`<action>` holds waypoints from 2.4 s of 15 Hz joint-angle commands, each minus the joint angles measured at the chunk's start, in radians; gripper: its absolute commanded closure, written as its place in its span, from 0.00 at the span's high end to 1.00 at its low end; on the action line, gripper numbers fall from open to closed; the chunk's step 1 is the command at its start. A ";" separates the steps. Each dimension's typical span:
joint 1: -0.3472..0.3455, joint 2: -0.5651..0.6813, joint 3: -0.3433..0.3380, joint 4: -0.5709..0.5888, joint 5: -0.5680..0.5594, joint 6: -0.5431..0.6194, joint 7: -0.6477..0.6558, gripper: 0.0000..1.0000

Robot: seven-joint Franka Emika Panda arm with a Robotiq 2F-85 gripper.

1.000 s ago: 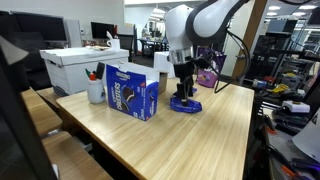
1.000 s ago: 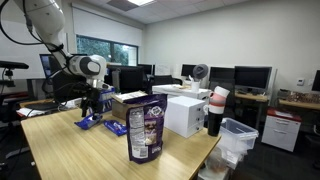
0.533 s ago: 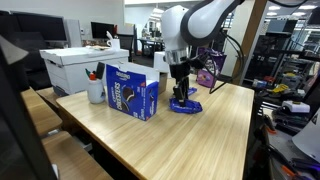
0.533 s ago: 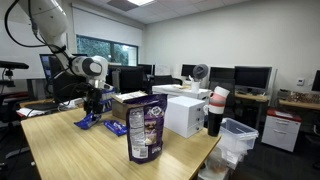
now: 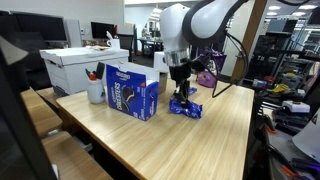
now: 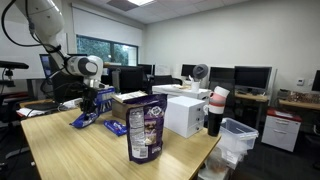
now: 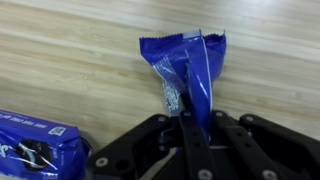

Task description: Pick up the blue oreo cakesters from the table and place them in the blue box one by one

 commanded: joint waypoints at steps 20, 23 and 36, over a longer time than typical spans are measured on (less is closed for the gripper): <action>0.032 -0.270 0.041 0.092 -0.023 -0.300 0.080 0.05; 0.032 -0.256 0.046 0.141 -0.029 -0.291 0.082 0.05; 0.110 -0.154 0.100 0.323 -0.143 -0.283 0.116 0.04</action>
